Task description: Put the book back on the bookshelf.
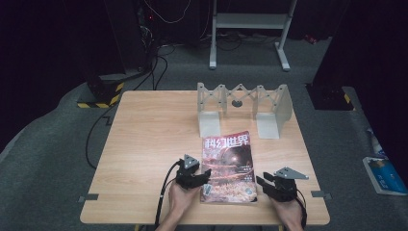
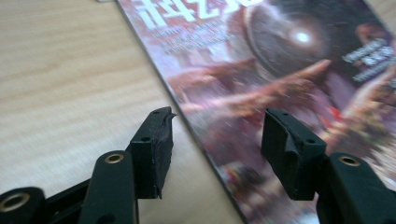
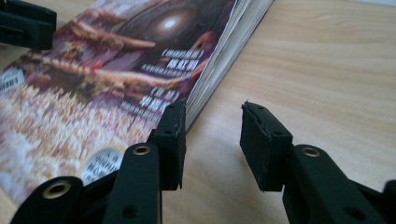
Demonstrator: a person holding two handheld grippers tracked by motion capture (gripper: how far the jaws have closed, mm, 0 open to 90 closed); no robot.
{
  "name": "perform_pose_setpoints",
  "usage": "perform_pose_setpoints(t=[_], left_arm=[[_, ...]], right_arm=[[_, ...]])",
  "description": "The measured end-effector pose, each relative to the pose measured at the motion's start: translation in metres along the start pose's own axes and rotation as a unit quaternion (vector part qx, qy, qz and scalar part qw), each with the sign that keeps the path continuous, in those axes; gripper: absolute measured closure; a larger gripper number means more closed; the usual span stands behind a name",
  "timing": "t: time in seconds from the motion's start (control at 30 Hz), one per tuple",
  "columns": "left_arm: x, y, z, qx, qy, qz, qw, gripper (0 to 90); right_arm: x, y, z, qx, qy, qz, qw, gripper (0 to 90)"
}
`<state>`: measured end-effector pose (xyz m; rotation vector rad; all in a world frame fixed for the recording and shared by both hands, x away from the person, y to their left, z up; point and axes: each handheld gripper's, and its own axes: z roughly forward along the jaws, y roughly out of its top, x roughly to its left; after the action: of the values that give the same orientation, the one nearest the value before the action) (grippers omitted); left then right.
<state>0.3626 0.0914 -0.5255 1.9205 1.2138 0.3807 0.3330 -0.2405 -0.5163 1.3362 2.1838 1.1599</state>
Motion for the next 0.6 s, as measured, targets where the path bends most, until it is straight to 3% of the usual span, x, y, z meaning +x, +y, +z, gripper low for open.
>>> perform_pose_setpoints(t=[0.07, 0.17, 0.37, 0.6], left_arm=[[0.005, 0.003, 0.006, -0.014, 0.008, -0.011, 0.9998, 41.3], [0.01, 0.003, 0.01, -0.03, 0.017, -0.006, 0.9994, 41.6], [0.012, 0.006, 0.017, -0.033, 0.014, 0.015, 0.9992, 39.9], [0.01, 0.006, 0.016, -0.033, 0.016, 0.016, 0.9992, 41.3]], right_arm=[[-0.002, 0.004, 0.002, -0.002, 0.0, 0.001, 1.0, 59.5], [-0.004, 0.011, 0.005, -0.003, 0.002, 0.009, 0.9999, 56.9], [-0.005, 0.021, 0.011, -0.007, 0.001, 0.015, 0.9999, 53.9], [-0.007, 0.025, 0.015, -0.013, -0.005, 0.022, 0.9997, 52.2]])
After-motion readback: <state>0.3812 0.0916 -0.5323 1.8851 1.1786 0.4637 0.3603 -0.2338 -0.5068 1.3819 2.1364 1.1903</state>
